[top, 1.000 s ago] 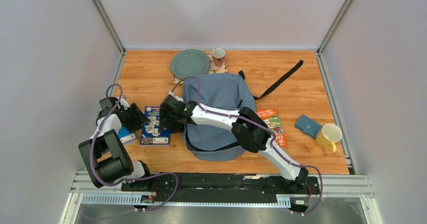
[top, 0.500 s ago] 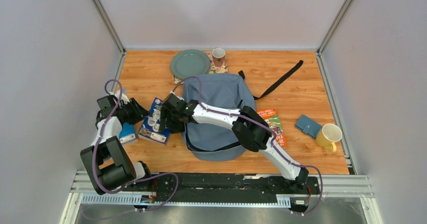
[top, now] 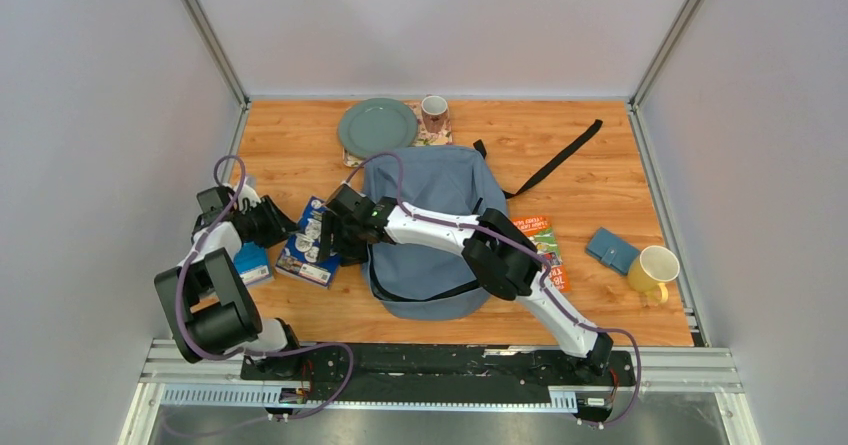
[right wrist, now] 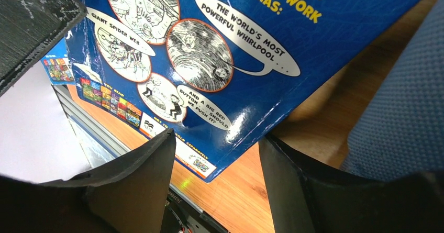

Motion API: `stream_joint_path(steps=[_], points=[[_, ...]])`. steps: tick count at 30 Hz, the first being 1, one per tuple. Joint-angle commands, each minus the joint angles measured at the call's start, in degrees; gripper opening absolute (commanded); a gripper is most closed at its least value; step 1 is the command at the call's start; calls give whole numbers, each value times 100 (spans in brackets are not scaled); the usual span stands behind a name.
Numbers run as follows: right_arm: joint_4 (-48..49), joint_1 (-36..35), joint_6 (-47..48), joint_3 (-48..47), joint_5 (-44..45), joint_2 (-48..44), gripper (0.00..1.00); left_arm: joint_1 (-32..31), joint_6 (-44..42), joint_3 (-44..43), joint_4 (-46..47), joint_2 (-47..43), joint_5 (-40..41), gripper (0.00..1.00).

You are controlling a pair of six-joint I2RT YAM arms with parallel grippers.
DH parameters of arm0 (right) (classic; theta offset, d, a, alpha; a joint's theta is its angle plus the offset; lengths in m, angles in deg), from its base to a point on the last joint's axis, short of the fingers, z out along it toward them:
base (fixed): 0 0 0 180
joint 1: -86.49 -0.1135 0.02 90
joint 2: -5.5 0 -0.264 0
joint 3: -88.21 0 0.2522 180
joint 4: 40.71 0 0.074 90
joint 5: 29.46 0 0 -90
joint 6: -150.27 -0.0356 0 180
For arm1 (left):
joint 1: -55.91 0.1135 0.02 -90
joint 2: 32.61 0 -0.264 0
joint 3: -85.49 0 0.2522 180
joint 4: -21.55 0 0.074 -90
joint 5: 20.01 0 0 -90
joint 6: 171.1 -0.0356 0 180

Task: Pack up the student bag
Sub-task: Pick up the book from the center of the board.

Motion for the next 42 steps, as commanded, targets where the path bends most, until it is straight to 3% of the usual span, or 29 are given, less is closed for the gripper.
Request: stream_joint_path(steps=[1,3,7,13,21,26,42], points=[[247,17,-25,161,13,36,66,-345,-128,-72,-964,177,-739,39],[256,26,-25,170,-13,28,66,-398,-224,-151,-1121,221,-696,48],[282,17,-25,170,-31,28,66,-407,-304,-195,-1332,168,-275,55],[300,17,-78,170,-39,19,66,-459,-366,-265,-1500,169,411,57],[309,26,-78,223,-83,10,65,-468,-32,104,-691,-403,473,63],[326,26,-78,171,-145,45,66,-468,-5,112,-657,-666,1054,69],[335,26,-25,179,-180,72,65,-468,276,482,-6,-1150,1748,71]])
